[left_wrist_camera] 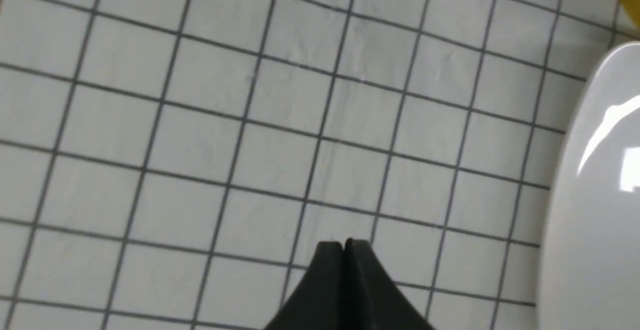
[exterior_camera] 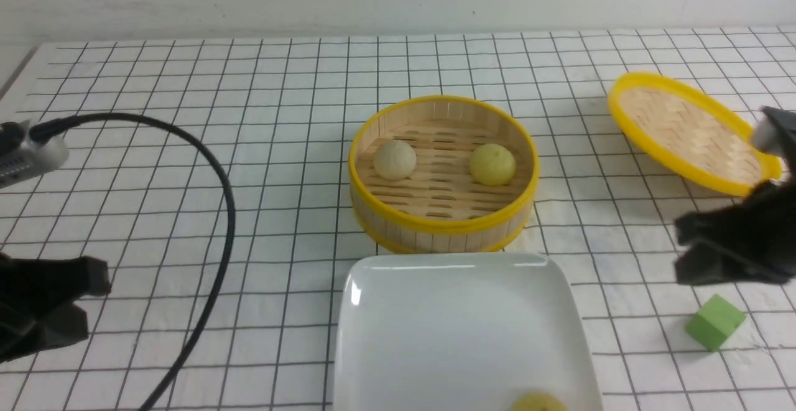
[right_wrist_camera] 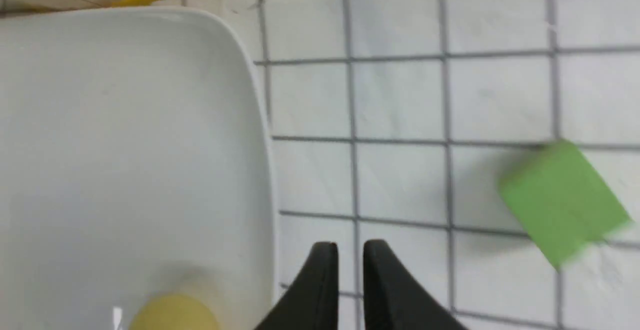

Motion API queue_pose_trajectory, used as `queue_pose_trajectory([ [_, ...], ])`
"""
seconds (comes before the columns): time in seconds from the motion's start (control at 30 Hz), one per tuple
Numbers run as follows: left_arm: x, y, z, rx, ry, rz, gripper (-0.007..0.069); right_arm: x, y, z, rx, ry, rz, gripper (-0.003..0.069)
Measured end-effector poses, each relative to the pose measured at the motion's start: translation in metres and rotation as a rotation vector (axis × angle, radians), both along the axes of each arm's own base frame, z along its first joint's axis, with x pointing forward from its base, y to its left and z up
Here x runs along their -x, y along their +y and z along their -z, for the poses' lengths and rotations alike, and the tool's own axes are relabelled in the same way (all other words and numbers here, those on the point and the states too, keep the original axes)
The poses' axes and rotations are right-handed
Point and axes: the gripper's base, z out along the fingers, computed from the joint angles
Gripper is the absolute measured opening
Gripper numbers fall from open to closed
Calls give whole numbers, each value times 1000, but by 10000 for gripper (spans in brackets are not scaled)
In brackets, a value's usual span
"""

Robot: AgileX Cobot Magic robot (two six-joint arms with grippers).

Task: Put the steamed buns into the plate on the white-black tablecloth.
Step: 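Reach toward a bun in the bamboo steamer with the right gripper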

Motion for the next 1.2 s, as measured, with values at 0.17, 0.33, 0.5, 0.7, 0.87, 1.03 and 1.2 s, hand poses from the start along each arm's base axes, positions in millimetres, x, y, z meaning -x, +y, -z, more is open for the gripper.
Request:
queue_pose_trajectory([
  [0.17, -4, -5, -1, 53, -23, 13, 2, -61, 51, -6, 5, -31, -143, 258],
  [0.33, -5, -5, -1, 35, -36, 40, 6, -115, 79, -7, 55, -111, -205, 358],
  [0.5, -5, -5, -1, 29, -40, 50, 20, -155, 97, 2, 84, -136, -238, 416],
  [0.7, -6, -5, -1, 32, -46, 48, 46, -191, 109, 32, 123, -141, -251, 424],
  [0.87, -6, -5, -1, 38, -45, 42, 55, -201, 111, 54, 138, -138, -246, 333],
  [1.03, -5, -5, -1, 39, -40, 43, 55, -199, 111, 51, 138, -126, -252, 51],
  [1.2, -5, -5, -1, 40, -31, 45, 57, -170, 103, -7, 141, -109, -309, 14],
])
